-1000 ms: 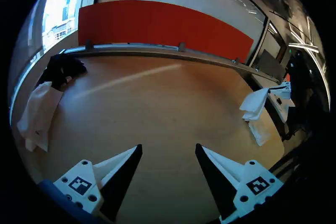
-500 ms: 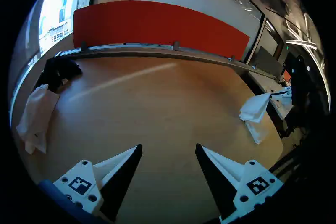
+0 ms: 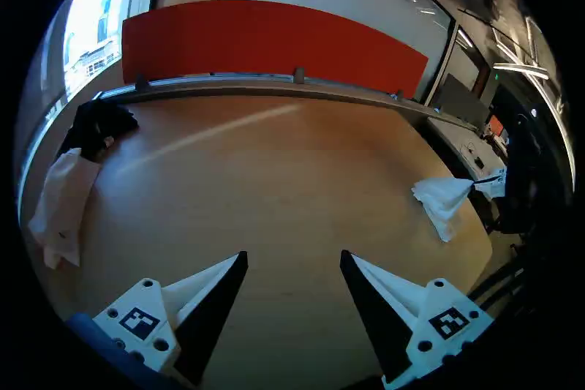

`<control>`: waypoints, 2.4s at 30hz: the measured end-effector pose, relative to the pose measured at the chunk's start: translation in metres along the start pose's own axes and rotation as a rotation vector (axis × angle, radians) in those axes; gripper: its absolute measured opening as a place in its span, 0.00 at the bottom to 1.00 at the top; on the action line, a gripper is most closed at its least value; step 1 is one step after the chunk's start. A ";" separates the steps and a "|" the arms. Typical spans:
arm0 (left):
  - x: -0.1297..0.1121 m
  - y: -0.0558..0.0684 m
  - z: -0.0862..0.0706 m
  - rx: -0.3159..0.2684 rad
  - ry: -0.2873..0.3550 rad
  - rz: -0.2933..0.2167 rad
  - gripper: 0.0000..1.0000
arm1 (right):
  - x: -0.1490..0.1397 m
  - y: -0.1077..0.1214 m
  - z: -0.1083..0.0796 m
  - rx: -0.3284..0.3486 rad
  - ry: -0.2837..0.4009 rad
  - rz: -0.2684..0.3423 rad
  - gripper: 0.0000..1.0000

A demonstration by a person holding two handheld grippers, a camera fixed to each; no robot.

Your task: Fold towel

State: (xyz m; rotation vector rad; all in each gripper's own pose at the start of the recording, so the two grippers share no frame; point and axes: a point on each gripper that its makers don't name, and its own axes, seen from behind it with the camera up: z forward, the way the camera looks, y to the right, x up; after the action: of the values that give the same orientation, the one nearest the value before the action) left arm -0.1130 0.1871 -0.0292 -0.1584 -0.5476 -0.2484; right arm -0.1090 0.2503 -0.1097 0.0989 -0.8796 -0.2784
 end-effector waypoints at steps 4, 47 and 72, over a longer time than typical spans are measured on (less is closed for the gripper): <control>-0.003 -0.003 -0.002 0.007 -0.001 0.002 0.94 | -0.019 0.002 0.004 -0.008 -0.027 0.022 0.04; -0.014 -0.033 -0.021 0.080 -0.004 -0.012 0.94 | -0.110 0.001 0.049 -0.036 -0.215 0.142 0.07; 0.000 -0.040 -0.022 0.065 0.038 0.004 0.94 | -0.072 -0.009 0.023 -0.069 -0.027 0.212 0.84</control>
State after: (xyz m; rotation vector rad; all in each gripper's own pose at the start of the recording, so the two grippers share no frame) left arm -0.1129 0.1436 -0.0442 -0.0915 -0.5173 -0.2285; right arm -0.1721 0.2629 -0.1508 -0.0626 -0.8986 -0.1122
